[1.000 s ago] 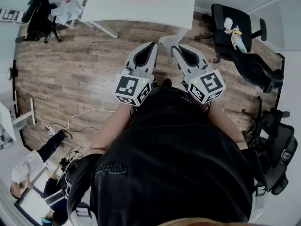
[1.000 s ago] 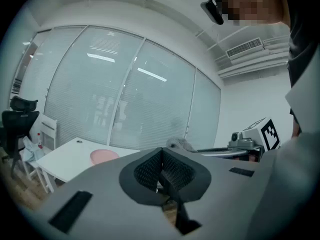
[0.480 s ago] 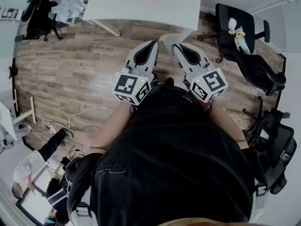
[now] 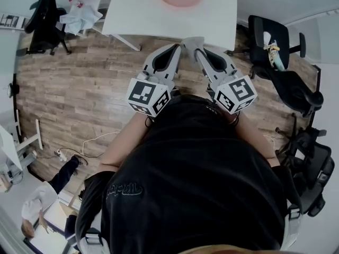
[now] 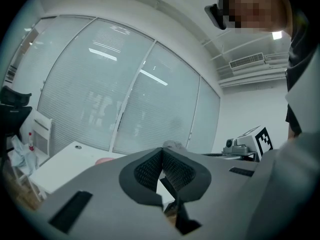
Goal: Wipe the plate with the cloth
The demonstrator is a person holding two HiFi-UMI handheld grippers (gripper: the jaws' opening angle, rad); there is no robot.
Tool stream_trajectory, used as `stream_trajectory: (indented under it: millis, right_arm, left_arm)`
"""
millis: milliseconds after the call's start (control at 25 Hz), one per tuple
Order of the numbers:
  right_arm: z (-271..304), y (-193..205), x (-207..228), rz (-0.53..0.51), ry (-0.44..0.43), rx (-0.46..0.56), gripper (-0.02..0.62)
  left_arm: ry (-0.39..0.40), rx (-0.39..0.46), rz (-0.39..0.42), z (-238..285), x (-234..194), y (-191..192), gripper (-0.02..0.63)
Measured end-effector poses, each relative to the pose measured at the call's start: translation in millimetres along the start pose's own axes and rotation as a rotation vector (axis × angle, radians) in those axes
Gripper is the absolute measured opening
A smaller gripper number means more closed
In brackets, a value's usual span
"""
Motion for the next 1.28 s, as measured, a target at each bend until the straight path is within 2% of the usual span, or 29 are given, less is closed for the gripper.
stream_trajectory:
  millis: [200,480,800,1040,1280]
  right_arm:
    - [44,-24,-2,-0.003,0.030,0.017,0.035]
    - [83,-23,-15,0.001,-0.002,-0.015,0.035]
    - [120,-20,-17,0.024,-0.040,-0.025,0.035]
    - [140,-25,-5,0.026,-0.052,-0.022,0.035]
    - [149,-22,26,0.038,-0.048,-0.027,0.035]
  left_arm:
    - [0.014,-0.006,-0.001,-6,-40,-30,0.015]
    - [-0.003,0.012,-0.060,-18,-76,-41,0.015]
    - [-0.064,0.017,-0.073,-27,-109,-48,0.015]
    - [-0.086,0.010,-0.091,-19,-128,-53,0.015]
    - [-0.088,-0.006,-0.100,12,-135,-53,0.015]
Point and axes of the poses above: the fingertips, and each gripper's own axes: z forward along the fingers, x to its right, y out of its underside, the point moved 1 cm from there along -z, backward along the fingers, and after that the axes turned 12 degrees about -z, right-handed, at the moved point
